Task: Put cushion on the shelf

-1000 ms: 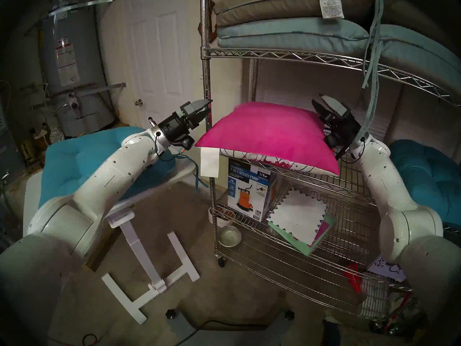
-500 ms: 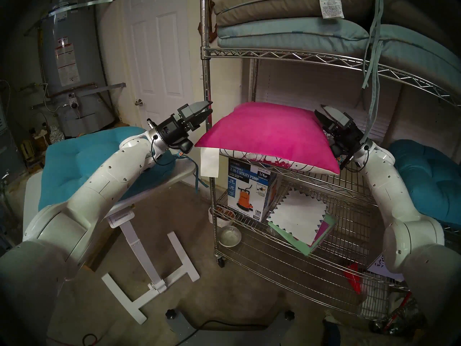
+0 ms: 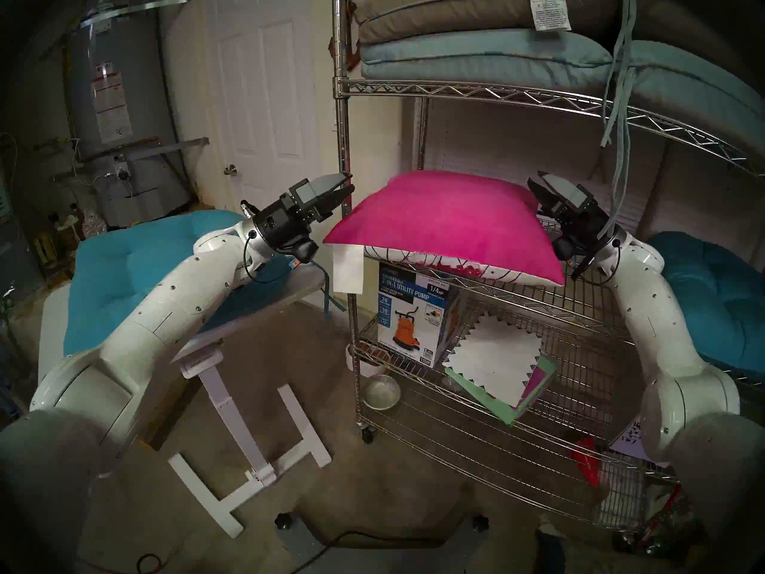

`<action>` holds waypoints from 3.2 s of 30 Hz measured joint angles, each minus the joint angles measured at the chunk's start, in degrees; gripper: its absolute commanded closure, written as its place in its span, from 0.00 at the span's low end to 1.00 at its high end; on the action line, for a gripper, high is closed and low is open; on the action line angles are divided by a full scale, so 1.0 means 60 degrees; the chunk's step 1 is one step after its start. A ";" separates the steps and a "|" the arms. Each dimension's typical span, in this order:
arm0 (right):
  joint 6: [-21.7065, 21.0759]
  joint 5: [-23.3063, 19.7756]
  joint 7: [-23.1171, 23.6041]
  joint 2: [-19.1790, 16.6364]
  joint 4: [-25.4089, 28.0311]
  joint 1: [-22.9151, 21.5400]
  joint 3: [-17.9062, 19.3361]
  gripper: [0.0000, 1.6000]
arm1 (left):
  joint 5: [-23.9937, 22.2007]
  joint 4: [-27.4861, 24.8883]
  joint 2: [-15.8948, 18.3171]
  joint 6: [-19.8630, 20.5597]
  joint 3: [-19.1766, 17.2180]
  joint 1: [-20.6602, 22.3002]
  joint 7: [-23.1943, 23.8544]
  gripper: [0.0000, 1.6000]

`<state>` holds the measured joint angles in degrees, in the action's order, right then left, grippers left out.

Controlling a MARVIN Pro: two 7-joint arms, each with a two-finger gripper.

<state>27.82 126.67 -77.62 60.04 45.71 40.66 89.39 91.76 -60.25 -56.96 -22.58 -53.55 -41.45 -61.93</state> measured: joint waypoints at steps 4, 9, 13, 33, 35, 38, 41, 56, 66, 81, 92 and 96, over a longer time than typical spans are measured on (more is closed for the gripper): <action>0.0042 -0.0021 0.0039 -0.0070 0.0384 0.0038 0.0072 0.00 | -0.0021 -0.0324 0.0161 -0.0002 -0.0046 -0.0173 -0.0056 0.00; 0.0097 -0.0052 0.0092 -0.0143 0.0815 0.0096 0.0147 0.00 | -0.0043 -0.0679 0.0340 -0.0004 -0.0098 -0.0368 -0.0108 0.00; 0.0162 -0.0085 0.0154 -0.0206 0.1197 0.0159 0.0215 0.00 | -0.0065 -0.0989 0.0495 -0.0006 -0.0146 -0.0535 -0.0148 0.00; 0.0715 -0.0436 0.0706 -0.0247 0.3118 0.0861 0.0451 0.00 | -0.0261 -0.2703 0.1225 -0.0012 -0.0487 -0.1314 -0.0297 0.00; 0.0768 -0.0489 0.0763 -0.0199 0.3288 0.0918 0.0453 0.00 | -0.0282 -0.2847 0.1282 -0.0012 -0.0524 -0.1372 -0.0299 0.00; 0.0877 -0.0601 0.0869 -0.0112 0.3646 0.1045 0.0465 0.00 | -0.0331 -0.3145 0.1403 -0.0012 -0.0602 -0.1497 -0.0300 0.00; 0.0964 -0.0691 0.0959 -0.0051 0.3929 0.1154 0.0484 0.00 | -0.0373 -0.3375 0.1502 -0.0012 -0.0665 -0.1599 -0.0300 0.00; 0.1429 -0.1241 0.1436 0.0194 0.5538 0.1869 0.0765 0.00 | -0.0649 -0.4633 0.2090 0.0005 -0.1036 -0.2245 -0.0210 0.00; 0.1751 -0.1645 0.1775 0.0321 0.6625 0.2478 0.1100 0.00 | -0.0872 -0.5488 0.2568 0.0052 -0.1277 -0.2840 0.0191 0.00; 0.2166 -0.2141 0.2222 0.0510 0.7876 0.3344 0.1654 0.00 | -0.1048 -0.6799 0.3402 0.0190 -0.1281 -0.4275 0.0772 0.00; 0.2513 -0.2632 0.2591 0.0761 0.9030 0.4178 0.2292 0.00 | -0.1163 -0.7165 0.4252 0.0698 -0.1636 -0.5318 0.1785 1.00; 0.2639 -0.2827 0.2733 0.0891 0.9453 0.4509 0.2561 0.00 | -0.1225 -0.7351 0.4470 0.0939 -0.1789 -0.5601 0.2266 1.00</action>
<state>43.66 109.71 -61.22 65.38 102.43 67.72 104.75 84.41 -104.35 -30.14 -16.94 -64.28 -75.05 -48.33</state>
